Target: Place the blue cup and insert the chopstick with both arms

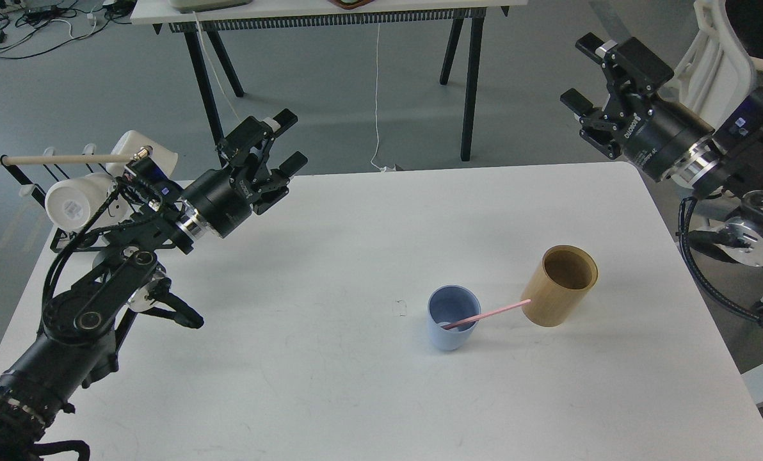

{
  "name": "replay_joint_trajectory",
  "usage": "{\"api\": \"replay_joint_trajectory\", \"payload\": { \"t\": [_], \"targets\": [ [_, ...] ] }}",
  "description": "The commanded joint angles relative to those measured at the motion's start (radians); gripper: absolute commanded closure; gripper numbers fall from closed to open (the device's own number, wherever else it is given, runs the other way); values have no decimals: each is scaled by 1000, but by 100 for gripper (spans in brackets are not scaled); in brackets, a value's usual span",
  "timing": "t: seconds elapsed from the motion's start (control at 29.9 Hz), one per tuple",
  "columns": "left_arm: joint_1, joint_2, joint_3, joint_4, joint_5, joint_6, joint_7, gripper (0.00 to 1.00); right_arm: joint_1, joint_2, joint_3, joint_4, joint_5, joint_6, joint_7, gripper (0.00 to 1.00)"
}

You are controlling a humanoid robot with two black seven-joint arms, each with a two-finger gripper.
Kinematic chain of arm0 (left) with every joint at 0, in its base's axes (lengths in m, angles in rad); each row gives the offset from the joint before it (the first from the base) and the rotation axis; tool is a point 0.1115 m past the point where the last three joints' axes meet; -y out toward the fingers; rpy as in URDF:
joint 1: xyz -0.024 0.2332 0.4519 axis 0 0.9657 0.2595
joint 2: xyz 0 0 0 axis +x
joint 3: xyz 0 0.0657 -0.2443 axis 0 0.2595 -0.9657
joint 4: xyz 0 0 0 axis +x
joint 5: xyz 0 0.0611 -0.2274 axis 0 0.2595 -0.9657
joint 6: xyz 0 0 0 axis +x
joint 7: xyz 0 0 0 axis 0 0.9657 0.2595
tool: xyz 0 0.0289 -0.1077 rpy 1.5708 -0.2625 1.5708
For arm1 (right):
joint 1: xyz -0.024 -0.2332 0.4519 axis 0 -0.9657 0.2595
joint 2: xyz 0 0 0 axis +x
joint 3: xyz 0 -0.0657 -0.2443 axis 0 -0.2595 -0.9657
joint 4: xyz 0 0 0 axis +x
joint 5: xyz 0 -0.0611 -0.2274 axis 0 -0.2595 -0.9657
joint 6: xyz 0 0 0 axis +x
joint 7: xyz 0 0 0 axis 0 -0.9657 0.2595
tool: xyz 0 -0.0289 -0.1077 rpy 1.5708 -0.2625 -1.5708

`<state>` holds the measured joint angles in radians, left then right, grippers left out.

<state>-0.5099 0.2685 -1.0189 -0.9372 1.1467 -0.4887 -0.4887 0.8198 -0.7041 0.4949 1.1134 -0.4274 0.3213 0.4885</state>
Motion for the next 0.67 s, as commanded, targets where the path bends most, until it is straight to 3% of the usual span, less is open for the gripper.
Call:
{"api": "replay_joint_trajectory", "payload": {
  "t": [0.0, 0.13, 0.63],
  "targets": [
    [1, 24, -6, -44, -10, 0, 0, 1, -4, 52, 25, -168, 78, 167, 0, 1],
    [4, 41, -10, -54, -41, 0, 0, 1, -4, 98, 37, -277, 88, 167, 0, 1],
    [28, 54, -10, -57, -51, 0, 0, 1, -4, 161, 53, -285, 90, 167, 0, 1]
  ]
}}
